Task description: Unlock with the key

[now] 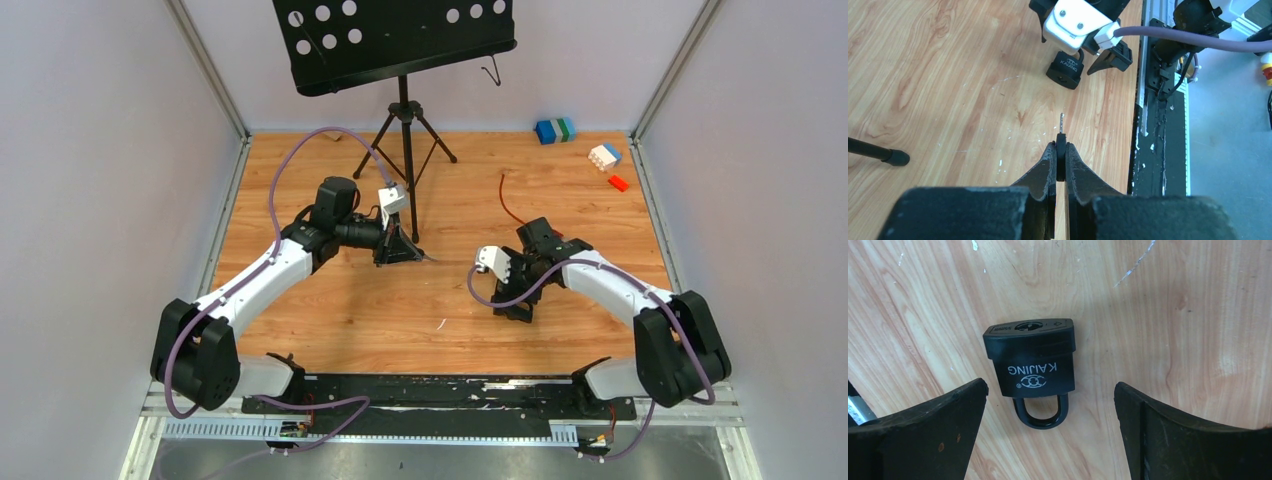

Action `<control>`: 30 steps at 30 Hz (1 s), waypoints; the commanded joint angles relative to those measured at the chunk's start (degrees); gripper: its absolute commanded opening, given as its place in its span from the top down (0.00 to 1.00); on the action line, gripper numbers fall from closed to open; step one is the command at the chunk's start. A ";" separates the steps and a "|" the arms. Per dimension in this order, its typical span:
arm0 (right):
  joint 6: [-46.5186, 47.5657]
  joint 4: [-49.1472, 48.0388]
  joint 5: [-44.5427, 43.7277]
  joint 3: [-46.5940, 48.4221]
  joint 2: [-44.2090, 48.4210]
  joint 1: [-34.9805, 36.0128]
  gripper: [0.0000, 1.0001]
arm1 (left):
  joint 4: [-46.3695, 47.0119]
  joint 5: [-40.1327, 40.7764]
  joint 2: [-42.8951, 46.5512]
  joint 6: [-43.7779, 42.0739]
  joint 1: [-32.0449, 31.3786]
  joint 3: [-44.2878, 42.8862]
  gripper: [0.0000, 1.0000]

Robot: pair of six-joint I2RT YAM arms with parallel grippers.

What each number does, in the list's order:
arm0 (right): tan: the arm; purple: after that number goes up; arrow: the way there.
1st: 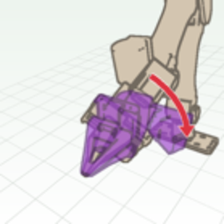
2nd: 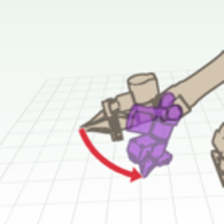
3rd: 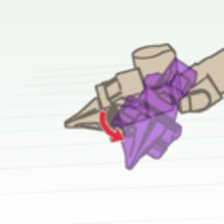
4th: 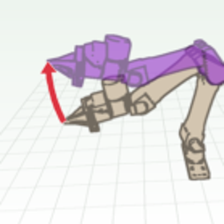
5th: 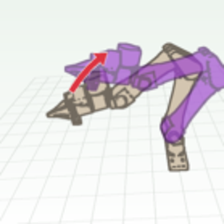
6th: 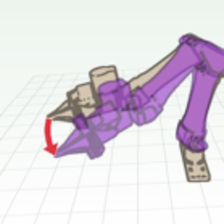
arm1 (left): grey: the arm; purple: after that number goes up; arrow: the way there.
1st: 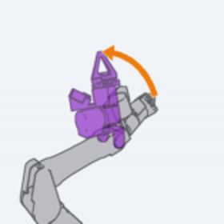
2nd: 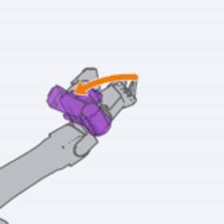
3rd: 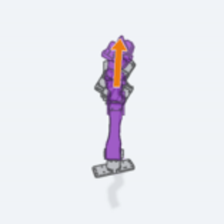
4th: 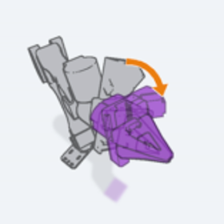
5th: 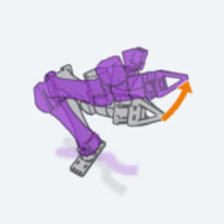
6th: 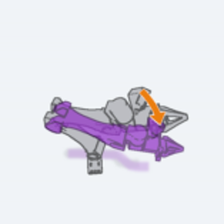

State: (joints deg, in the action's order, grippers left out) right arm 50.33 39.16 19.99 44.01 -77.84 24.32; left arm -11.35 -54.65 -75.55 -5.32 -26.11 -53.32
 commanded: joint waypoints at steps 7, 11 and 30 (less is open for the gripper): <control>2.31 -5.69 -0.03 -0.17 -5.20 1.88 0.03 | 0.71 -1.15 1.20 -1.53 0.00 -1.19 1.00; 2.30 -6.20 0.07 -0.22 -6.79 2.61 0.13 | 0.64 -1.20 1.07 -1.53 0.00 -1.17 1.00; -3.95 -9.63 16.50 8.93 16.74 2.95 1.00 | 0.72 -0.47 1.87 -1.36 0.01 -1.69 1.00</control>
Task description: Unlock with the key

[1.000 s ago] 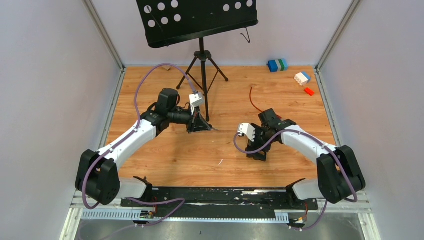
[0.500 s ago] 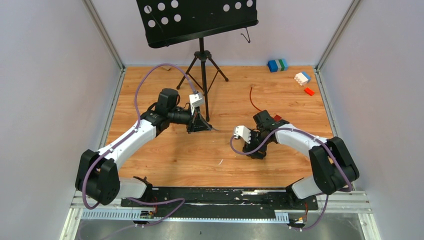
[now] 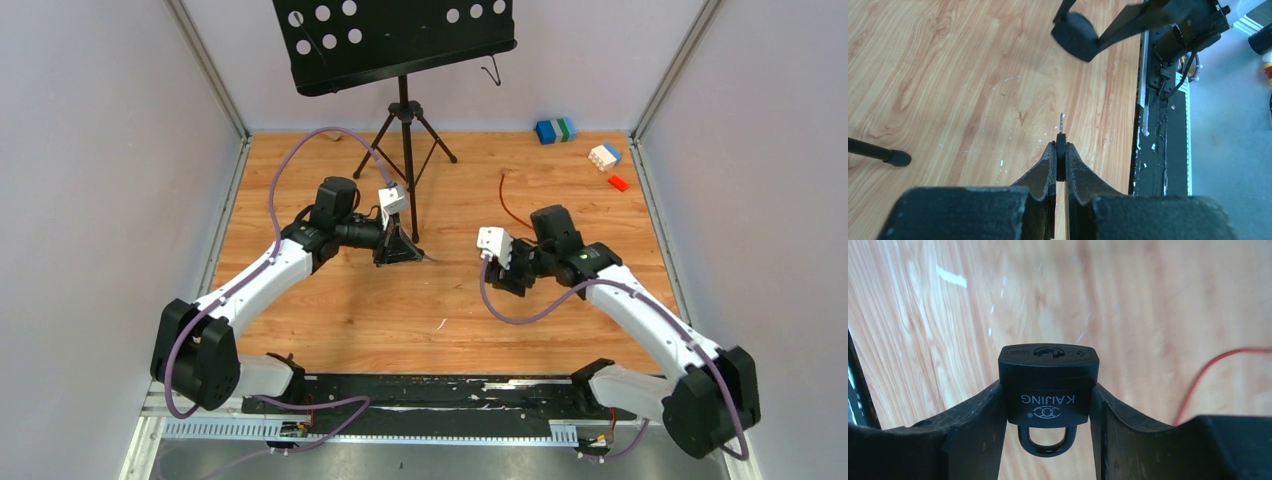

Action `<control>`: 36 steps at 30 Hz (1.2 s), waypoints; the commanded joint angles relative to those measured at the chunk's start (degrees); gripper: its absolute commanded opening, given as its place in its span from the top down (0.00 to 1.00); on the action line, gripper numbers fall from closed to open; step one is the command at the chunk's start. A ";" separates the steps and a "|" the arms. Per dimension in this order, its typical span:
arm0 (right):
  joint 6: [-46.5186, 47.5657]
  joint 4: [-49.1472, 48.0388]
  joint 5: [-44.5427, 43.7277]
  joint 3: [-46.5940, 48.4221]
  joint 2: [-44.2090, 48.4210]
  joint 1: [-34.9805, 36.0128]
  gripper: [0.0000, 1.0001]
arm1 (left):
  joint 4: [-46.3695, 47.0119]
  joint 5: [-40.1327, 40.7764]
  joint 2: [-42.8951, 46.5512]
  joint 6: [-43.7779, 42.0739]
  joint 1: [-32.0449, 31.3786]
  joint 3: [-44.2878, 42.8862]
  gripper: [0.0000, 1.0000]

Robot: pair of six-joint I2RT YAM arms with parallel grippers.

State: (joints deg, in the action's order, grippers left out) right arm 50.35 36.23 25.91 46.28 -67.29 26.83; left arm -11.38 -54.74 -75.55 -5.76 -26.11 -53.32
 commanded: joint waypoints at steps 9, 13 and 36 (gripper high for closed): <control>2.81 -8.61 14.06 12.57 15.57 2.44 1.00 | -0.35 -3.07 3.43 1.61 -0.16 -4.47 1.00; 9.63 -4.82 19.77 11.23 20.88 2.38 1.00 | -3.98 -4.47 4.62 1.35 -1.10 -6.79 1.00; 6.69 2.91 25.41 14.18 13.06 2.18 1.00 | -7.59 -6.01 9.35 -4.85 -7.43 -8.77 1.00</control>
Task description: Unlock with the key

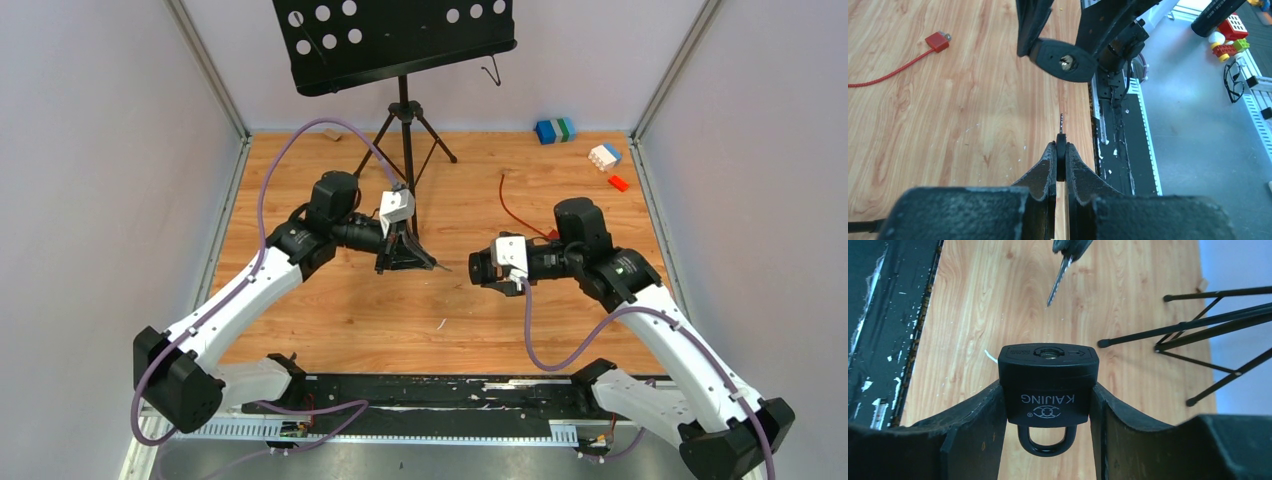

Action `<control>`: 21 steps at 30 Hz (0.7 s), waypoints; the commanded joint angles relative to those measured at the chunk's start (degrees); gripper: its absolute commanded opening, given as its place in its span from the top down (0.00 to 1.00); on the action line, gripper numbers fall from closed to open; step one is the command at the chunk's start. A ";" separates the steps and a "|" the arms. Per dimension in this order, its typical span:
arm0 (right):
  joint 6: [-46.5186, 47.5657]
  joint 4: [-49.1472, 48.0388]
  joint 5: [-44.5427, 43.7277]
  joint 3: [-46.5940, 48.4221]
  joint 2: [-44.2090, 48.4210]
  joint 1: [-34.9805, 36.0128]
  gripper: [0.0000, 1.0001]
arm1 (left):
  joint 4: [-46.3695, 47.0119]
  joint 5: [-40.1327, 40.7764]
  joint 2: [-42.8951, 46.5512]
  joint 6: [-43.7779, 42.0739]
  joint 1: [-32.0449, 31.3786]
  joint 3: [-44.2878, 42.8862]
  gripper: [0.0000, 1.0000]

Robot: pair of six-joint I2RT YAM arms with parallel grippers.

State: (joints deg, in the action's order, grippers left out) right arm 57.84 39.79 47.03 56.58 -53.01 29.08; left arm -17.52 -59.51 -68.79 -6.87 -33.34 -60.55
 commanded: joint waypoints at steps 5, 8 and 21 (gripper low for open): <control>0.74 -0.78 4.85 2.83 -1.61 0.05 1.00 | -2.10 -2.37 3.27 -6.03 -0.36 -1.84 1.00; 4.56 -1.64 0.29 2.35 -0.86 0.44 1.00 | -1.33 -2.41 3.36 -5.94 -0.58 -2.83 1.00; 11.26 -17.39 -17.21 -8.27 10.57 1.23 1.00 | 28.57 3.58 -1.10 26.63 -5.05 1.31 1.00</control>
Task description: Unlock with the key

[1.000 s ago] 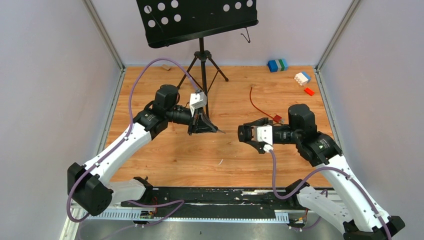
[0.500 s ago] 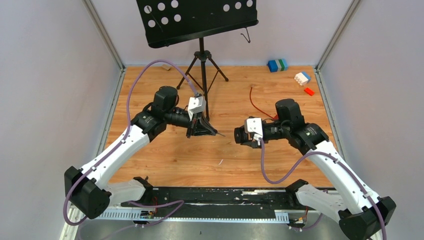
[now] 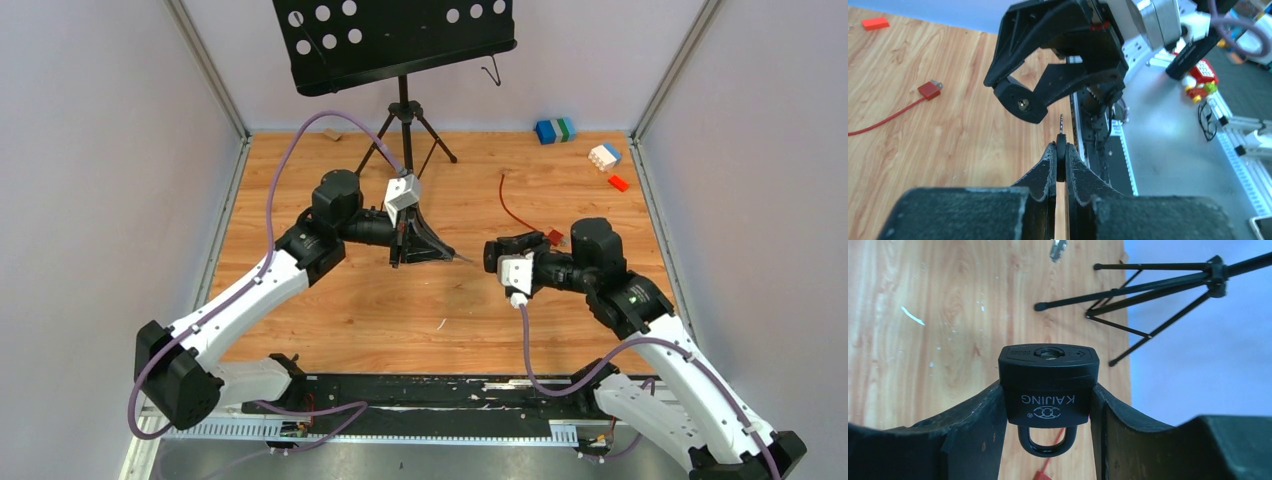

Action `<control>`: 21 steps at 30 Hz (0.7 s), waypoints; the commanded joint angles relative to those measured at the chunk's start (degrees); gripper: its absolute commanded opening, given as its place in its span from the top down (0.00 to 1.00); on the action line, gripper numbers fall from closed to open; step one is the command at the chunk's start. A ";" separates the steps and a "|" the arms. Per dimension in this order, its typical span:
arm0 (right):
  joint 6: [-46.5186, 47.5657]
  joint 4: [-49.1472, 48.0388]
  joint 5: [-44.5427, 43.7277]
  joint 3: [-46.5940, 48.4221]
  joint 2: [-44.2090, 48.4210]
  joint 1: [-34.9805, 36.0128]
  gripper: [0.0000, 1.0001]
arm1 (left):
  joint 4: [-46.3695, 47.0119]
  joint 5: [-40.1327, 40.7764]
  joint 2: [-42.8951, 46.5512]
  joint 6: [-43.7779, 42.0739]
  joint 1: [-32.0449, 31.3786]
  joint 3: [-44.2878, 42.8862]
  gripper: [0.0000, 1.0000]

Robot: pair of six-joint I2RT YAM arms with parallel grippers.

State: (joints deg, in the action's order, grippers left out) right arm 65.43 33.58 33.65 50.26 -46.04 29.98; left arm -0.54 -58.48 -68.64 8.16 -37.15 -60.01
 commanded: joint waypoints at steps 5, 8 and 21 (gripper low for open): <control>3.69 -13.41 -5.41 -4.08 6.91 0.32 1.00 | 16.06 5.69 -3.41 17.03 -2.56 1.09 1.00; 3.26 -13.18 -5.26 -3.99 7.87 0.30 1.00 | 17.42 6.29 -4.72 18.96 -2.96 1.26 1.00; -0.88 -4.81 8.16 -0.07 0.67 0.34 1.00 | -20.73 6.73 -2.21 -40.52 -6.35 -8.23 1.00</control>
State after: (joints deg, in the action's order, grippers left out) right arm 65.98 30.48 34.20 46.00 -43.55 29.98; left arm -3.55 -52.73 -74.04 -2.61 -42.06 -63.11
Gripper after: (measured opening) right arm 0.546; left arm 0.094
